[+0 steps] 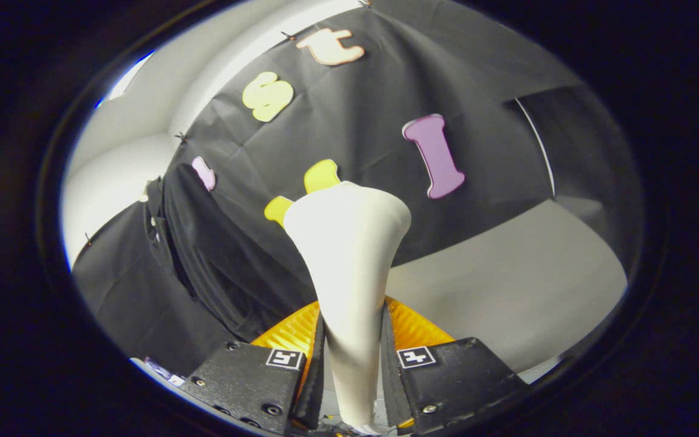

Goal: Iron the clothes twice with a garment steamer, once on the left side and once on the right side.

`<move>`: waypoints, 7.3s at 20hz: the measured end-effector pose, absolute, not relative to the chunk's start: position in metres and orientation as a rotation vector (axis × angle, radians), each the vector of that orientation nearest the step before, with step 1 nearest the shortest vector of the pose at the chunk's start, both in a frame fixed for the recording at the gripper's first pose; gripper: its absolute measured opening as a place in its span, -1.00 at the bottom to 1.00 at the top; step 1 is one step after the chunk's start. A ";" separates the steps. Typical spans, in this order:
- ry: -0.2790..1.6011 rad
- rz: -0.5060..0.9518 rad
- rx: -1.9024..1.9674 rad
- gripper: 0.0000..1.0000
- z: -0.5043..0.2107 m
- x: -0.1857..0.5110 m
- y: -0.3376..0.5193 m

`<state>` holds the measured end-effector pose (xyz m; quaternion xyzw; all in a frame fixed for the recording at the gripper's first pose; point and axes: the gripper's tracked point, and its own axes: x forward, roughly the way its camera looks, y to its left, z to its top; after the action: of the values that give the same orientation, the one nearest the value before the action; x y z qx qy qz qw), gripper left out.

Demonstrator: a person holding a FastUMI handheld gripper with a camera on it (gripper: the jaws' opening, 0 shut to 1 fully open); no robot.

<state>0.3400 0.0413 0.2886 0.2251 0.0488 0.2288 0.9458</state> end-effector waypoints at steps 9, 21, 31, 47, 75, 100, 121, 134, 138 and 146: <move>-0.169 0.248 0.239 -0.14 0.386 0.232 0.125; -0.310 0.138 -0.025 -0.14 0.461 0.195 0.308; -0.186 0.104 -0.111 -0.13 0.451 0.262 0.356; -0.079 0.131 -0.099 -0.13 0.351 0.275 0.357; 0.169 0.169 -0.165 -0.13 0.159 0.280 0.347; 0.378 0.208 -0.195 -0.13 0.049 0.287 0.349; -0.035 0.304 -0.105 -0.14 0.337 0.191 0.424; -0.126 0.286 -0.191 -0.14 0.426 0.232 0.546; -0.082 0.279 -0.214 -0.14 0.406 0.250 0.557; -0.001 0.245 -0.242 -0.14 0.360 0.265 0.549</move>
<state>0.2649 0.5488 0.3602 -0.1202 -0.0006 0.1220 0.9852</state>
